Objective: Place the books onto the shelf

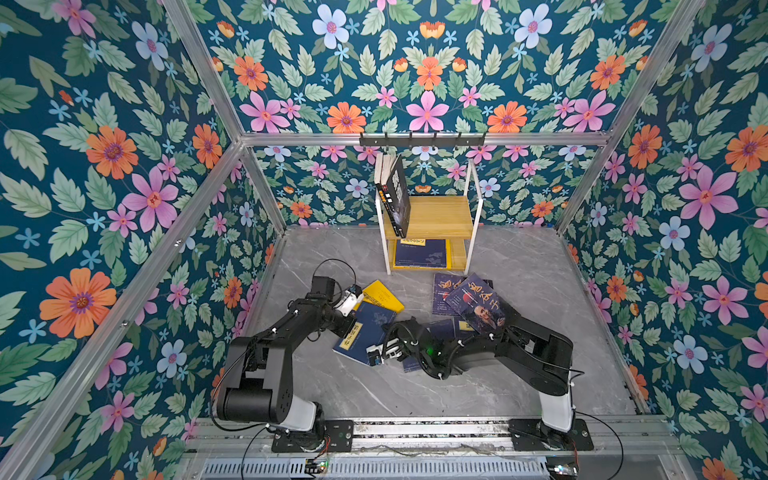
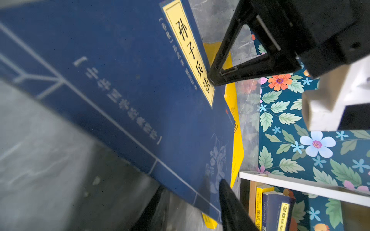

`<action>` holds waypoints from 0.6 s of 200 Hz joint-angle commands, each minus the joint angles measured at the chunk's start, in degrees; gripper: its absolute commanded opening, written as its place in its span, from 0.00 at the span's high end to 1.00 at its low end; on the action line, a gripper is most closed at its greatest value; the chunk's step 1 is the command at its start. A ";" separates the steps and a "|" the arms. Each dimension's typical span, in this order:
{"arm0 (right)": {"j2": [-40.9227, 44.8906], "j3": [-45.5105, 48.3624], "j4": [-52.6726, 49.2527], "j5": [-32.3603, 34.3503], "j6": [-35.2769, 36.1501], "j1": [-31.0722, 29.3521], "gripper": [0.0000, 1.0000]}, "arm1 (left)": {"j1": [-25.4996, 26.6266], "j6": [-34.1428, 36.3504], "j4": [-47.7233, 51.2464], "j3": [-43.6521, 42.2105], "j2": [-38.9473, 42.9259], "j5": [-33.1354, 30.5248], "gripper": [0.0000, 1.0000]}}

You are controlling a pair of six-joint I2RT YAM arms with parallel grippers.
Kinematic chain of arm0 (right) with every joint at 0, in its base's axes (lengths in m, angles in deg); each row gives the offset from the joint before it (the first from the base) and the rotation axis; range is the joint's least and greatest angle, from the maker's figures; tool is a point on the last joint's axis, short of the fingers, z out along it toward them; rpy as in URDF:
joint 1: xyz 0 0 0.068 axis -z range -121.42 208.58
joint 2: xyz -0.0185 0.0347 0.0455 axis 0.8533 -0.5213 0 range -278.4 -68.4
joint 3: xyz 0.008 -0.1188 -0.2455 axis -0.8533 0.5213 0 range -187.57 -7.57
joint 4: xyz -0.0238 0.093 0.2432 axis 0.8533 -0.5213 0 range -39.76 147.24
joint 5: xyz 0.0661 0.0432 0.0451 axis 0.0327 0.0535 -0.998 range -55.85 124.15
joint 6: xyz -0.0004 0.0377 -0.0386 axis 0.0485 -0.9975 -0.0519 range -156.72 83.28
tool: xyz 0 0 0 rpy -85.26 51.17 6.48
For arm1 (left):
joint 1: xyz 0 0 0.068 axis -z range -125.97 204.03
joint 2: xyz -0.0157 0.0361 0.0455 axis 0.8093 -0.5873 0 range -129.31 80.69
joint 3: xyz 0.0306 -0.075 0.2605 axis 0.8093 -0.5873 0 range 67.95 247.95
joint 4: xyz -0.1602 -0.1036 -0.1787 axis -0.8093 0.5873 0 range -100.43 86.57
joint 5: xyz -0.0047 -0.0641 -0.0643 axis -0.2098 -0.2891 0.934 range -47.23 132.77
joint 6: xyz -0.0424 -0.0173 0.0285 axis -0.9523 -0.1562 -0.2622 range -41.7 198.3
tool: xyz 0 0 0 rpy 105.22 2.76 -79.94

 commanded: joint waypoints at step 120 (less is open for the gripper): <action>10.45 -0.98 -9.55 2.18 1.77 -1.04 0.99 | -4.13 -3.71 -4.20 -1.76 12.84 -0.27 0.56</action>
